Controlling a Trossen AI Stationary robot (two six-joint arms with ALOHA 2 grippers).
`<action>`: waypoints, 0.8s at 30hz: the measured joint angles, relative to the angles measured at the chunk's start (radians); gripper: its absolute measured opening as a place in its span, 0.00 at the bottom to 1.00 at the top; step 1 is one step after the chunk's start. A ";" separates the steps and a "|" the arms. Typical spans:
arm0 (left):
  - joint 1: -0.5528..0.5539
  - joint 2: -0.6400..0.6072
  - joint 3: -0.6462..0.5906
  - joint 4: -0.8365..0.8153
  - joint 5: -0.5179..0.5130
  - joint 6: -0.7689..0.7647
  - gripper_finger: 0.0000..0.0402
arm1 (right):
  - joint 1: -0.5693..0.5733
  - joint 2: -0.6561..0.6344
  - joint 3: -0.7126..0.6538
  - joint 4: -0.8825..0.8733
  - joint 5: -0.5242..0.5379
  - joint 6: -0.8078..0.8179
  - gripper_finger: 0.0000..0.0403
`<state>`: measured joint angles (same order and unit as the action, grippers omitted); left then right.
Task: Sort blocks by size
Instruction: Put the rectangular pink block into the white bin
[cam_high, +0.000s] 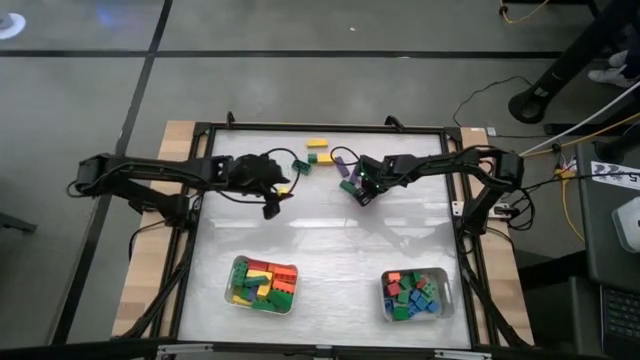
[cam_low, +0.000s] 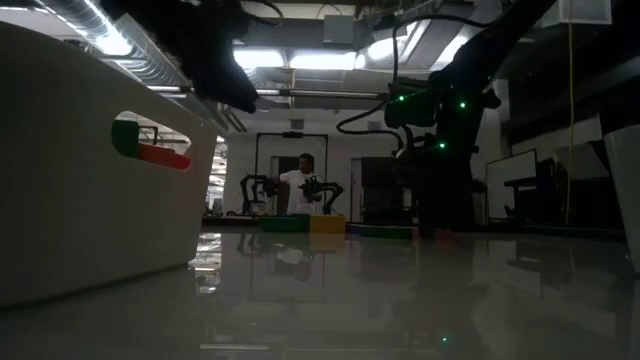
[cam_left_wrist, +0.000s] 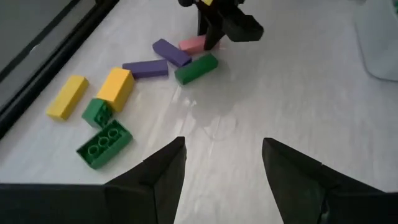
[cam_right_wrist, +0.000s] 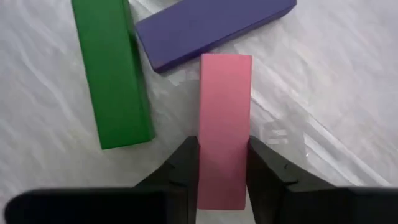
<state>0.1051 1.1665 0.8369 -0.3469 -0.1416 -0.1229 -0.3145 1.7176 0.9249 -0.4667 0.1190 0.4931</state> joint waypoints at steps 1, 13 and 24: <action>-0.006 -0.022 -0.018 0.004 0.000 -0.009 0.49 | 0.000 -0.003 0.001 0.001 -0.014 -0.002 0.23; -0.067 -0.205 -0.292 0.219 -0.001 -0.116 0.49 | 0.061 -0.077 0.084 0.084 -0.336 -0.002 0.26; -0.068 -0.219 -0.389 0.311 -0.001 -0.136 0.49 | 0.348 -0.064 0.129 0.606 -0.336 -0.002 0.26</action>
<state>0.0372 0.9478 0.4481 -0.0355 -0.1421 -0.2584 0.0337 1.6531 1.0536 0.1397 -0.2172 0.4915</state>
